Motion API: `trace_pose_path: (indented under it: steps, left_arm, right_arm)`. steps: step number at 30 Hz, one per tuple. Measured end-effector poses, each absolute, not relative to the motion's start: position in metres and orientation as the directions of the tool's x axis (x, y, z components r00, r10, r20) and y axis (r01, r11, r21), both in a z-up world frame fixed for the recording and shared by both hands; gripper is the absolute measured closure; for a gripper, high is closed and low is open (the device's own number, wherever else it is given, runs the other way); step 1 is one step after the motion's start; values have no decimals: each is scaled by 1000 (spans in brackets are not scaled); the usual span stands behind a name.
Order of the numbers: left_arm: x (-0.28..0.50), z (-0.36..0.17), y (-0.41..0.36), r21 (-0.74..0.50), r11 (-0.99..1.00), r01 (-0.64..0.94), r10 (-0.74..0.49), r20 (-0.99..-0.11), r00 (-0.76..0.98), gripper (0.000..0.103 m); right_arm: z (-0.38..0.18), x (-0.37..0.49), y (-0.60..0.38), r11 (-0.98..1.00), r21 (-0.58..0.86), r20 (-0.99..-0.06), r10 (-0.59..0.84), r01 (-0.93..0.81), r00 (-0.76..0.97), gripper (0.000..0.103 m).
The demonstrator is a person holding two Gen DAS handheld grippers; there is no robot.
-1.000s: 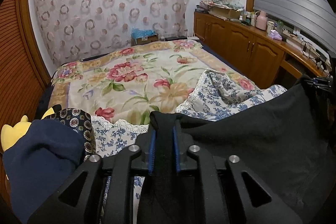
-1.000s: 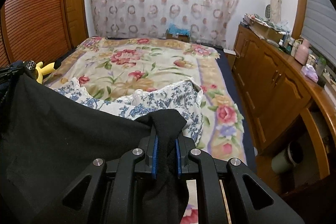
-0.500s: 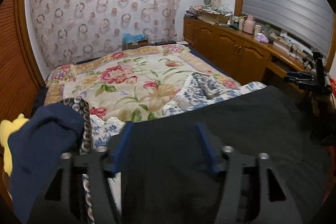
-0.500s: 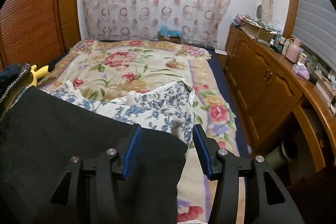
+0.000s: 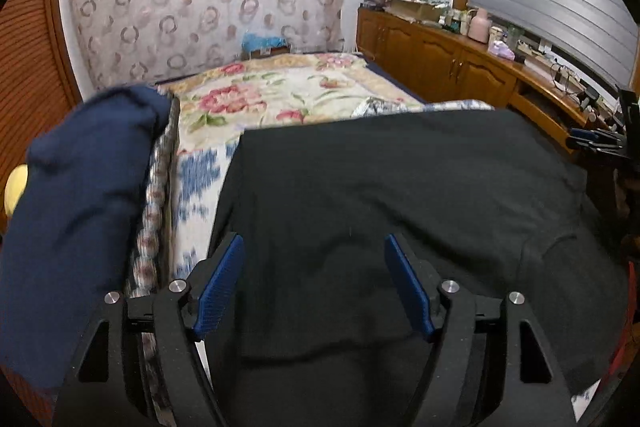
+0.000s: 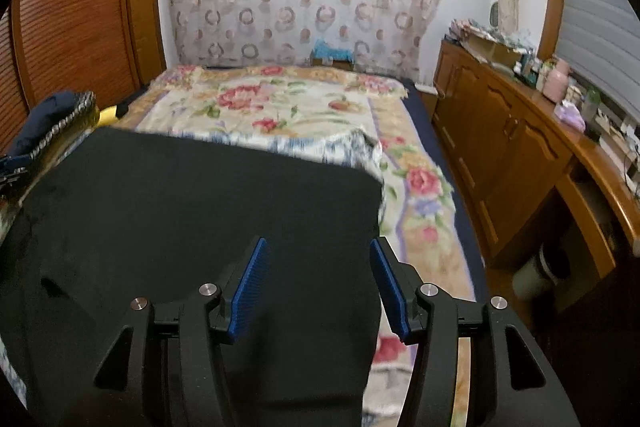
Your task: Fold small clothes
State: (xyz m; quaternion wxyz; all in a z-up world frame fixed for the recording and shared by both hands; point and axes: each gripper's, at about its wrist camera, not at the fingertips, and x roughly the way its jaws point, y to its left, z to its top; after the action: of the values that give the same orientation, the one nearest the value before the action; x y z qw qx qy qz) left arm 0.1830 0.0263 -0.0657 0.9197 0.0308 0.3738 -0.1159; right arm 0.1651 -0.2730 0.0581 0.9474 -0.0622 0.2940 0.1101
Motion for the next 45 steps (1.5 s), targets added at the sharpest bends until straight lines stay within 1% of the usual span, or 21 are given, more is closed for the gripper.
trace_pose_path:
  steps: [4,10,19,29,34,39,41,43,44,45]
  left_arm:
    - [170,-77,28,-41,974,223,-185,-710,679,29]
    - [160,-90,31,-48,978,204,-172,-740,650,29]
    - [152,-105,43,-74,982,176,-167,-775,609,29]
    - [148,-107,39,-66,986,154,-148,-774,615,29]
    - [159,-103,37,-123,979,164,-198,-776,600,29]
    - [173,-101,38,-198,970,139,-242,-773,587,29]
    - [176,-101,39,-210,968,136,-249,-768,589,33]
    - [176,-101,38,-202,969,142,-247,-764,596,48]
    - [176,-102,37,-189,971,145,-238,-765,599,52]
    - [176,-102,34,-159,977,145,-214,-768,604,63]
  right_arm:
    - [46,148,-282,971,-22,-604,178,-240,777,47]
    - [39,131,-280,972,-25,-634,164,-232,756,47]
    - [40,132,-273,968,-4,-656,188,-253,731,47]
    - [39,140,-273,972,7,-661,182,-237,728,47]
    - [35,136,-269,972,7,-656,182,-235,732,47]
    - [31,129,-267,972,16,-654,188,-235,732,47]
    - [30,129,-265,972,11,-655,184,-235,733,47]
    - [30,127,-263,972,5,-655,179,-233,734,47]
    - [30,126,-262,973,1,-655,176,-231,735,47]
    - [31,126,-262,973,-3,-655,171,-229,736,47]
